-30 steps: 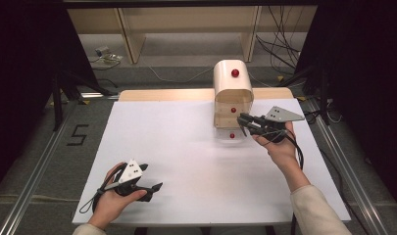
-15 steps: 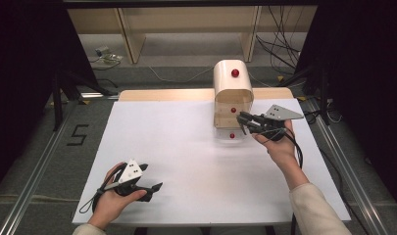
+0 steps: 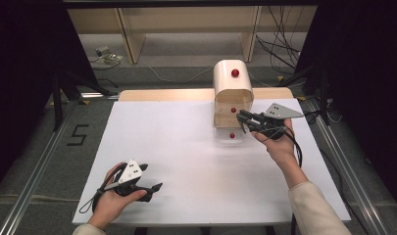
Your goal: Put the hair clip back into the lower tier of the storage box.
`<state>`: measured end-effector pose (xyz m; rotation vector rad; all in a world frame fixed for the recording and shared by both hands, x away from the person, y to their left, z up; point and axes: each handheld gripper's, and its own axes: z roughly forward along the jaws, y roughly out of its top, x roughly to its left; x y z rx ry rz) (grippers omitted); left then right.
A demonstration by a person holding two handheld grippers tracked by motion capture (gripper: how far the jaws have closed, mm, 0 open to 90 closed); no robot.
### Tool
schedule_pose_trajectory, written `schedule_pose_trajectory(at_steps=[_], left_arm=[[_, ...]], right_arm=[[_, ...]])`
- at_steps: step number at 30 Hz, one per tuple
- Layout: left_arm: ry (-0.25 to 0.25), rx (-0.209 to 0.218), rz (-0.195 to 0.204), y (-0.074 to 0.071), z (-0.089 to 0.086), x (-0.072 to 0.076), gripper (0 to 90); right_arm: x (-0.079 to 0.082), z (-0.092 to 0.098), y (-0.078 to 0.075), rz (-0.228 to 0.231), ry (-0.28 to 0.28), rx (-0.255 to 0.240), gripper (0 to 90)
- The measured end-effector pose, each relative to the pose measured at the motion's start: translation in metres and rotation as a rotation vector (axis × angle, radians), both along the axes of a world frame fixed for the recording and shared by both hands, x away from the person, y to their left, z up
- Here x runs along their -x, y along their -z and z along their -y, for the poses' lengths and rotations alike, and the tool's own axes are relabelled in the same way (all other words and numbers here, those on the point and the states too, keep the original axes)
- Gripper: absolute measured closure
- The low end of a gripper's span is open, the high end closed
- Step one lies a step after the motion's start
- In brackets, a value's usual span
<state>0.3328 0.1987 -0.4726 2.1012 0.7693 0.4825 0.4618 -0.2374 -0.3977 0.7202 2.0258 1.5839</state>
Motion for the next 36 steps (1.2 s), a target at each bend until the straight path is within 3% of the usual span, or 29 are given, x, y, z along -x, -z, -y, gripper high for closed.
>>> schedule_pose_trajectory(at_steps=[36], left_arm=[[-0.001, 0.006, 0.0, 0.0, 0.001, 0.0, 16.9]], right_arm=[[-0.013, -0.004, -0.002, 0.011, 0.013, -0.011, 76.8]])
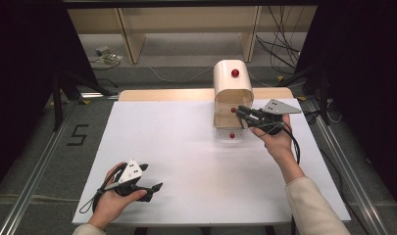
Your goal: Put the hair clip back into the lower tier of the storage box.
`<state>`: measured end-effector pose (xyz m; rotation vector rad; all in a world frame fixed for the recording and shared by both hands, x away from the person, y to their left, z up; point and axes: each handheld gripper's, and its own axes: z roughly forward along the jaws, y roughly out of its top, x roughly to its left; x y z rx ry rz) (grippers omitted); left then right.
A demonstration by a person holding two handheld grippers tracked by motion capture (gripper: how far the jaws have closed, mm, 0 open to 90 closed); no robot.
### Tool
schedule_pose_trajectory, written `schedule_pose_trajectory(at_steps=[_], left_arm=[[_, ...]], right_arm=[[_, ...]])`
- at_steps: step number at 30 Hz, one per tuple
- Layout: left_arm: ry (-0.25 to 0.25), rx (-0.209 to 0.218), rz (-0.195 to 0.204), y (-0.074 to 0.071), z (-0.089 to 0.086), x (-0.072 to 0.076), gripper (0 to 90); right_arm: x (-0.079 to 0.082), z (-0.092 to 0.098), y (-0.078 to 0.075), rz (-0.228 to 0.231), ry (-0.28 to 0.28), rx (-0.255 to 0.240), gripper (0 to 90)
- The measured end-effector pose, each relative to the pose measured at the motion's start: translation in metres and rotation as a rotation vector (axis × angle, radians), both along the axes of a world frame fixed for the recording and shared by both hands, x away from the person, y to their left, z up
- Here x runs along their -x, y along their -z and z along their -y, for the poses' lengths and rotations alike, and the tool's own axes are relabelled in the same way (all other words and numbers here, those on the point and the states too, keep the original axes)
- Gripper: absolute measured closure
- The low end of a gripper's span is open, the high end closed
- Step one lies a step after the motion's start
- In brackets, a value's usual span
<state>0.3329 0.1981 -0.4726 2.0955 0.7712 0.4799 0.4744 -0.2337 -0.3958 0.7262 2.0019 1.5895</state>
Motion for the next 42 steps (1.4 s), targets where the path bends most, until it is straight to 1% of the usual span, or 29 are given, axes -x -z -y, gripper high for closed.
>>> schedule_pose_trajectory(at_steps=[18, 26, 28, 29, 37, 42], left_arm=[[0.002, -0.002, -0.001, 0.0, 0.0, 0.0, 16.9], [0.003, -0.003, 0.0, 0.0, 0.0, 0.0, 16.9], [0.002, -0.002, 0.0, 0.0, 0.0, 0.0, 16.9], [0.001, 0.003, -0.003, 0.001, 0.0, 0.0, 16.9], [0.003, -0.003, 0.0, 0.0, -0.001, 0.0, 16.9], [0.004, -0.004, -0.001, 0.0, -0.001, 0.0, 16.9]], right_arm=[[-0.01, -0.001, 0.007, 0.02, 0.02, 0.008, 76.7], [-0.013, -0.002, 0.01, 0.016, 0.028, 0.014, 76.6], [-0.013, -0.002, 0.011, 0.016, 0.029, 0.023, 76.5], [-0.013, -0.002, 0.011, 0.016, 0.03, 0.023, 76.5], [-0.014, -0.004, 0.012, 0.022, 0.037, 0.028, 76.1], [-0.013, -0.003, 0.011, 0.022, 0.046, 0.012, 66.7]])
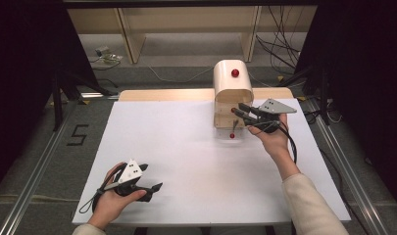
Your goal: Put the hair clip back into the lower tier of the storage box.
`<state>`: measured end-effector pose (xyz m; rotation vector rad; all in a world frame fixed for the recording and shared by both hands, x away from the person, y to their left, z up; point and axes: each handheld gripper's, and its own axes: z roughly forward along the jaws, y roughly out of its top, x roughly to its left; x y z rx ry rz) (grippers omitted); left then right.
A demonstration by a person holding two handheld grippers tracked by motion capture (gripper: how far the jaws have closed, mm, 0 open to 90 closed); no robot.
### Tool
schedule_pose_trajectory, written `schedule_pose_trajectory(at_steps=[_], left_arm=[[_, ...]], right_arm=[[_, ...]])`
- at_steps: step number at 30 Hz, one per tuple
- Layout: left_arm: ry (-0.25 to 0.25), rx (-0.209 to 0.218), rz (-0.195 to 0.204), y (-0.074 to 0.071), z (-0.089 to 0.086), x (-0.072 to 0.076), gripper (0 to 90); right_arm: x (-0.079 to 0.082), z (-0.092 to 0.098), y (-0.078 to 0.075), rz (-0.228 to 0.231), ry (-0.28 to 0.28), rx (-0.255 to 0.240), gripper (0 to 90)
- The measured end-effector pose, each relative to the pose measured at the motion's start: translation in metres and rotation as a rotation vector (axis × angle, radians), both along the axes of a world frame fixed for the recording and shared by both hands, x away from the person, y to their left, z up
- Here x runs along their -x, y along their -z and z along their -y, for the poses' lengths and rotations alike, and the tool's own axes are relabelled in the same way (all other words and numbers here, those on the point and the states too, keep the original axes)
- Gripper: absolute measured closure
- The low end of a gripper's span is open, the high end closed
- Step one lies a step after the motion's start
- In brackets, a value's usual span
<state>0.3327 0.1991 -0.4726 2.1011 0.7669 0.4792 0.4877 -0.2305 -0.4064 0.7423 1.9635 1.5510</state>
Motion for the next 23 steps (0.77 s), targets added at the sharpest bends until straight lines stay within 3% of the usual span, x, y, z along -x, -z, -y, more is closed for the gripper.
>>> schedule_pose_trajectory(at_steps=[6, 12, 14, 16, 18, 21, 23], left_arm=[[-0.003, 0.0, 0.001, 0.0, 0.0, 0.0, 16.9], [-0.01, 0.014, -0.004, 0.001, 0.0, 0.003, 16.8], [-0.009, 0.018, -0.003, 0.001, -0.001, 0.004, 16.8], [-0.01, 0.021, -0.004, 0.001, -0.002, 0.004, 16.7], [-0.012, 0.025, -0.008, 0.001, -0.002, 0.004, 16.7], [-0.014, 0.04, -0.016, 0.002, -0.002, 0.003, 16.7], [-0.011, 0.063, -0.022, 0.001, 0.001, 0.002, 16.7]], right_arm=[[0.002, 0.001, -0.001, -0.024, 0.015, 0.011, 52.1], [0.018, 0.011, 0.001, -0.116, 0.088, 0.048, 22.4], [0.032, 0.02, 0.006, -0.164, 0.114, 0.071, 18.8], [0.053, 0.031, 0.017, -0.207, 0.087, 0.082, 16.2], [0.079, 0.042, 0.029, -0.244, 0.057, 0.13, 16.2], [0.116, 0.059, 0.046, -0.278, -0.012, 0.145, 17.0], [0.133, 0.069, 0.052, -0.277, -0.017, 0.127, 16.2]])
